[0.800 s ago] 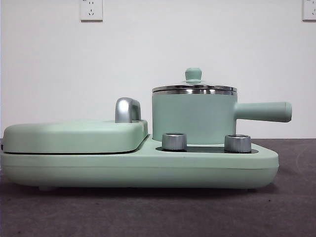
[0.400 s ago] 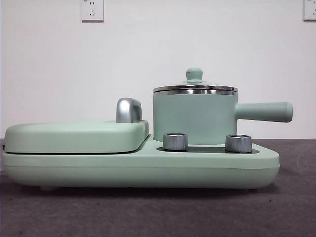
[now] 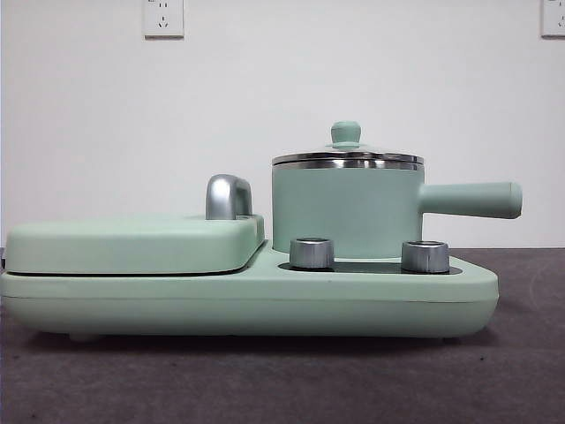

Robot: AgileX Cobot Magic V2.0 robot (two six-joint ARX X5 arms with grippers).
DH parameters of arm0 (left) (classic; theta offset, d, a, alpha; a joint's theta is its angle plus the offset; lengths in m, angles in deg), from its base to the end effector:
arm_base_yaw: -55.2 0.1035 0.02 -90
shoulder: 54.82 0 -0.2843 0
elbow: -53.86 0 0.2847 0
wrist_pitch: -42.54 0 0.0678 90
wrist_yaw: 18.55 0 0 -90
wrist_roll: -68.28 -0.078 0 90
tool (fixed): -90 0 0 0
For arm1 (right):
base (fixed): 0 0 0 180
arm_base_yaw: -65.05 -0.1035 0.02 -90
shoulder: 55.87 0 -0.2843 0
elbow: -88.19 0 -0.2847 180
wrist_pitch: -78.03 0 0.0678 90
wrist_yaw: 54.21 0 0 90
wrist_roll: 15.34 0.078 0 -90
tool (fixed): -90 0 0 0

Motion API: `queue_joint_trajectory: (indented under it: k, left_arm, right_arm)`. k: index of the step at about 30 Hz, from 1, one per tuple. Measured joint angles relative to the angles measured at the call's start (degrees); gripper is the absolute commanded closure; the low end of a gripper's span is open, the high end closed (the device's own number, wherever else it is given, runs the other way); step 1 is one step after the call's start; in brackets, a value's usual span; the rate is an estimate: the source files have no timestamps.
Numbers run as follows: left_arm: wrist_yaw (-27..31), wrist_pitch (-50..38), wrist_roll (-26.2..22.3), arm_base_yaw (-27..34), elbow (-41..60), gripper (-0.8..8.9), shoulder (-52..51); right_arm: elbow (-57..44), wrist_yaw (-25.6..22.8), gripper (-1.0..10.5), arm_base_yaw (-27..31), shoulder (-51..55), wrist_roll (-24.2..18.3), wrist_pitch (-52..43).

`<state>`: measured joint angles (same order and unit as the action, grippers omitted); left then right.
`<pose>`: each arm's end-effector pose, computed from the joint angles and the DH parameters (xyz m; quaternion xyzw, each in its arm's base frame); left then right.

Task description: Put the buns in a small steamer

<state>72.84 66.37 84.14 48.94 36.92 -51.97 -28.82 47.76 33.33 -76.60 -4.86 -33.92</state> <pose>0.1551 -0.0151 0.1623 -0.1317 0.0897 -0.0302 0.9868 0.0719 0.0635 0.3329 0.0445 0.2521 0.3411 0.9045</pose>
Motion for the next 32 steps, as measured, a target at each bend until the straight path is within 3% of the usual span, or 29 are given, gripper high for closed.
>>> queue_joint_trajectory:
  k: [14, 32]
  left_arm:
    - [0.04, -1.20, -11.26, 2.08, 2.91, 7.94, -2.60]
    - [0.04, -1.20, -11.65, 2.10, 2.91, 7.94, -2.60]
  right_arm:
    - [0.00, 0.00, 9.3, 0.00, 0.00, 0.00, 0.00]
    - [0.00, 0.00, 9.3, 0.00, 0.00, 0.00, 0.00]
